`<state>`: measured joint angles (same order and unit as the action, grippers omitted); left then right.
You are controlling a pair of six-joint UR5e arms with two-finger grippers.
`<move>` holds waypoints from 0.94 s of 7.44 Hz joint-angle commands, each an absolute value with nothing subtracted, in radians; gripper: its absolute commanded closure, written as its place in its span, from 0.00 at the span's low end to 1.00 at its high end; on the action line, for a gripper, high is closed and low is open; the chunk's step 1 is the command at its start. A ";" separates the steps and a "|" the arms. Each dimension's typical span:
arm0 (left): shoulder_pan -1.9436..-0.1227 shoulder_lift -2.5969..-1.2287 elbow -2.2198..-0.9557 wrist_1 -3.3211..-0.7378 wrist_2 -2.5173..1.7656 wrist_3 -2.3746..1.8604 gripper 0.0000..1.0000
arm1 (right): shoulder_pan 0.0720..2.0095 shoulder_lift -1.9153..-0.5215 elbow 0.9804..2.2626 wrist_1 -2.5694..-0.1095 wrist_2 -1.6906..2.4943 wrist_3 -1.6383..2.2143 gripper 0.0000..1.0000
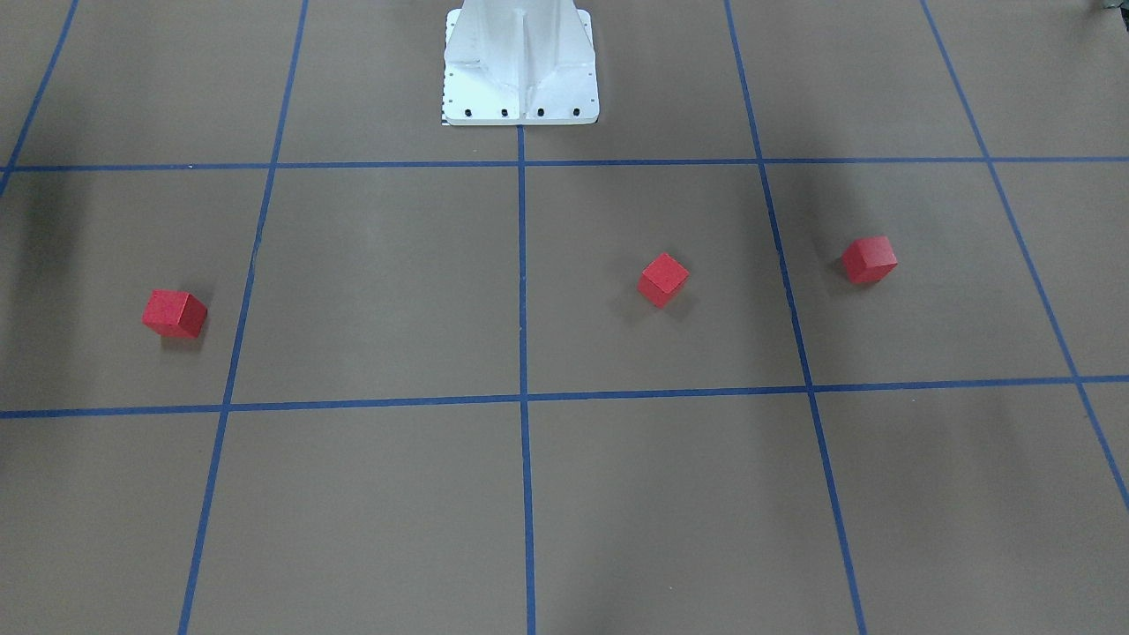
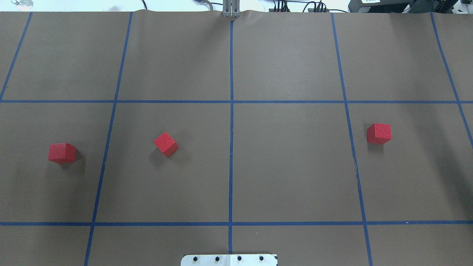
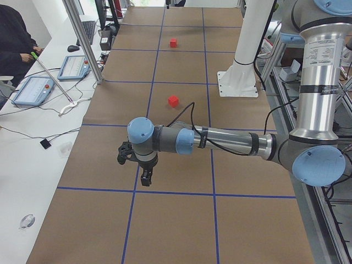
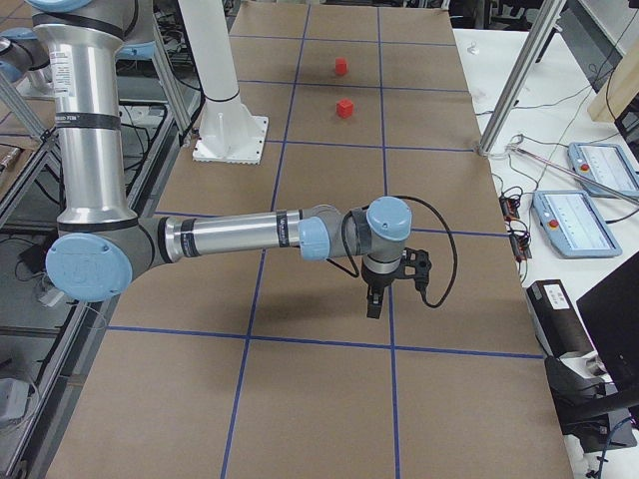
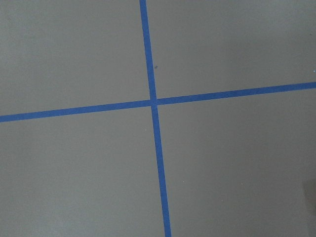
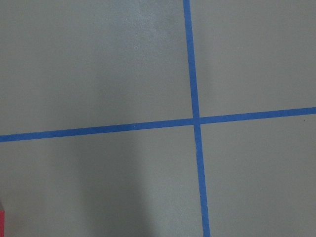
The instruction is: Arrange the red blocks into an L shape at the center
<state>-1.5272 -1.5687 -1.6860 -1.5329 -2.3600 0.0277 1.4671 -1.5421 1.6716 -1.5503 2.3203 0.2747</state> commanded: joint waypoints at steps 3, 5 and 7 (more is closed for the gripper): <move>-1.528 -1.559 -1.695 -1.535 -2.356 0.029 0.00 | 1.465 -1.542 1.671 -1.551 2.319 0.275 0.00; -1.528 -1.534 -1.695 -1.542 -2.358 0.031 0.00 | 1.463 -1.542 1.666 -1.552 2.319 0.275 0.00; -1.526 -1.534 -1.695 -1.543 -2.358 0.031 0.00 | 1.444 -1.545 1.666 -1.549 2.319 0.278 0.00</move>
